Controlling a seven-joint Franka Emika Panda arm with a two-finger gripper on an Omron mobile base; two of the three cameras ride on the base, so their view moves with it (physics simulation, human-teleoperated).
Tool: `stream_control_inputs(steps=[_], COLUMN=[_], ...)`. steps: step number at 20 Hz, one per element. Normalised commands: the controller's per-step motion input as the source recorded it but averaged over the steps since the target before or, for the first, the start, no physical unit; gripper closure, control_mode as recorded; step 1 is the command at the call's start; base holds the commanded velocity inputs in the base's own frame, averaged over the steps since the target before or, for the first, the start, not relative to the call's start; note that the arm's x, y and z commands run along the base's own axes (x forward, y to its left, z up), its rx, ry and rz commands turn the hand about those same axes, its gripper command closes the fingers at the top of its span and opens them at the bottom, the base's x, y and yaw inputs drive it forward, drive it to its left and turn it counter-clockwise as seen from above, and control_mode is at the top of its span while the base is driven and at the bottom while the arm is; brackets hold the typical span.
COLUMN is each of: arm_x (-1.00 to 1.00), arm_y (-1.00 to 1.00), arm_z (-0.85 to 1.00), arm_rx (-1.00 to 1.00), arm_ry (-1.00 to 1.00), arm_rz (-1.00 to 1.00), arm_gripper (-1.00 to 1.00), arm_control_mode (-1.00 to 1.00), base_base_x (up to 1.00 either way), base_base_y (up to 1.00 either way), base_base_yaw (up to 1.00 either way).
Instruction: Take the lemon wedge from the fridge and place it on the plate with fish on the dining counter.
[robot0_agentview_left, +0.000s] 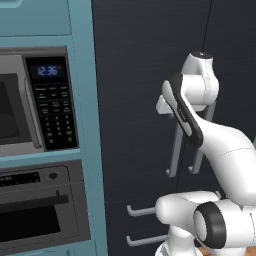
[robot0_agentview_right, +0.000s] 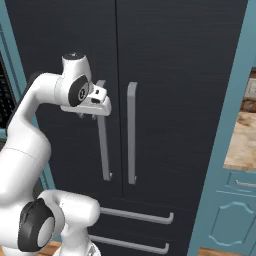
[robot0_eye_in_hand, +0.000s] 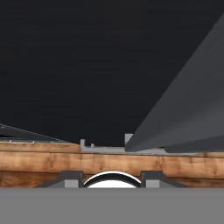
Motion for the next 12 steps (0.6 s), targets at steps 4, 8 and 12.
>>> stream_control_inputs(steps=[4, 8, 12], arm_x=[0.00, -0.05, -0.10], arm_y=[0.00, -0.13, -0.06], arm_z=[0.00, 0.00, 0.00], arm_rx=[0.00, 0.00, 0.00], arm_ry=[0.00, 0.00, 0.00], arm_rz=[0.00, 0.00, -0.01], arm_gripper=[-1.00, -1.00, -1.00], arm_control_mode=[-1.00, -1.00, -1.00], base_base_x=[0.00, 0.00, 0.00], base_base_y=[0.00, 0.00, 0.00], base_base_yaw=[0.00, 0.00, 0.00])
